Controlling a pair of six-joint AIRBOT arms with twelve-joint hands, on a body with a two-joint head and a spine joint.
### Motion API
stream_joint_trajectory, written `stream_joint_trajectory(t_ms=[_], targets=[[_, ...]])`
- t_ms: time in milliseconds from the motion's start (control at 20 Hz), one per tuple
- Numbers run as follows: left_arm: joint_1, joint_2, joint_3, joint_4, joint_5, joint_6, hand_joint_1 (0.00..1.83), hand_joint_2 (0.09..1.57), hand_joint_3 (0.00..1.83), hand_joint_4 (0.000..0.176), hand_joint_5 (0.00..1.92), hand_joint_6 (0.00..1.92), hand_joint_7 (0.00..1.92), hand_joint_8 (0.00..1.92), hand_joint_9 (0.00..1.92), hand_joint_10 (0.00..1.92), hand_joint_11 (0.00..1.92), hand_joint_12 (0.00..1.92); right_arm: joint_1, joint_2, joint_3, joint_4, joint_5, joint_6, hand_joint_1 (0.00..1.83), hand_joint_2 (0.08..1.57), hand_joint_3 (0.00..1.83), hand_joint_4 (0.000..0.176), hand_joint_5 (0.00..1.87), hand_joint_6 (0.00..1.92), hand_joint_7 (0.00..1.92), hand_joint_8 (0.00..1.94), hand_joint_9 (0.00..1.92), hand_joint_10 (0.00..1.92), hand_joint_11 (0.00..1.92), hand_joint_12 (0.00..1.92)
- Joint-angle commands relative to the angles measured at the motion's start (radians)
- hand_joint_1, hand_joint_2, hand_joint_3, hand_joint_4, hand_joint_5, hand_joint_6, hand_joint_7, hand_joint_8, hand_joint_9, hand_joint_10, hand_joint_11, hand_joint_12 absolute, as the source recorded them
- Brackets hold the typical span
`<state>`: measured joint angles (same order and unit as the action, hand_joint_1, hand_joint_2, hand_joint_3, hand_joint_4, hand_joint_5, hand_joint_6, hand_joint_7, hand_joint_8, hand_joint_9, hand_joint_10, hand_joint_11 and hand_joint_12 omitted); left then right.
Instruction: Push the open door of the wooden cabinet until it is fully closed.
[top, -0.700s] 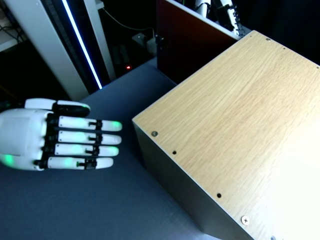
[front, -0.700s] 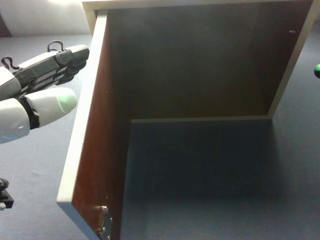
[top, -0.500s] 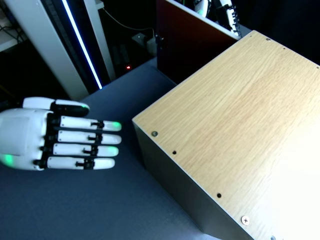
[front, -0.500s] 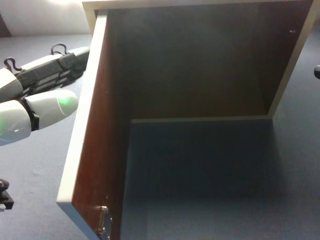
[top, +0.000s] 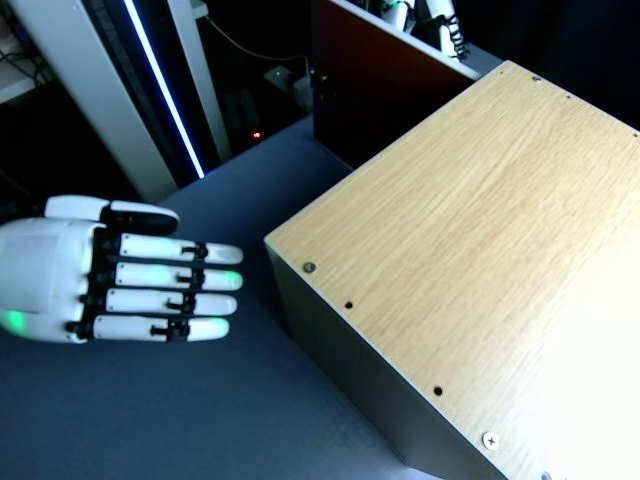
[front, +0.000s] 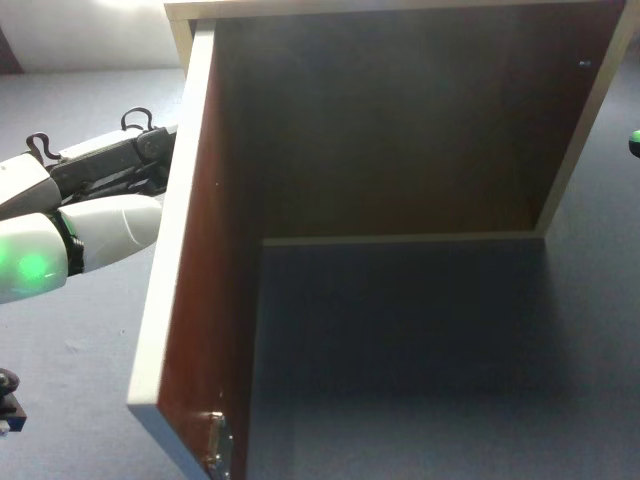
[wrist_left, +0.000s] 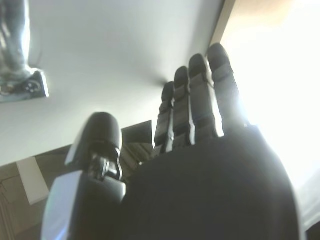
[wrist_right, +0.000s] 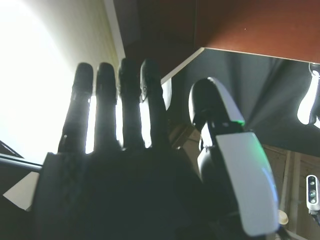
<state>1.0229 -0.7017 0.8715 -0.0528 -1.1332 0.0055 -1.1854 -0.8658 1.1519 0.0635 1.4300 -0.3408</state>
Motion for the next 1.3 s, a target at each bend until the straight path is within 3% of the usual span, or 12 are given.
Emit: stream_joint_trajectory(t_ms=[0,500,1250], targets=[[-0.016,0.005,0.003,-0.003,-0.119,-0.006,0.08,1.55,0.0,0.0,0.19,0.0,0.23,0.0,0.24,0.0,0.19,0.12,0.006,0.003,0.006,0.032,0.122,0.008,0.37,1.42,0.0,0.0,0.44,0.0,0.38,0.0,0.26,0.0,0.0,0.47],[-0.038,-0.013,0.006,0.043,-0.095,-0.006,0.0,1.56,0.0,0.0,0.17,0.0,0.25,0.0,0.24,0.0,0.18,0.1,0.007,0.003,0.01,0.038,0.123,0.008,0.43,1.43,0.0,0.0,0.43,0.0,0.4,0.0,0.29,0.0,0.0,0.48],[-0.111,-0.082,0.045,0.087,-0.042,-0.006,0.03,1.57,0.04,0.0,0.17,0.01,0.21,0.01,0.19,0.0,0.11,0.07,0.008,0.005,0.009,0.042,0.129,0.012,0.43,1.43,0.0,0.0,0.42,0.0,0.4,0.0,0.29,0.0,0.0,0.5]])
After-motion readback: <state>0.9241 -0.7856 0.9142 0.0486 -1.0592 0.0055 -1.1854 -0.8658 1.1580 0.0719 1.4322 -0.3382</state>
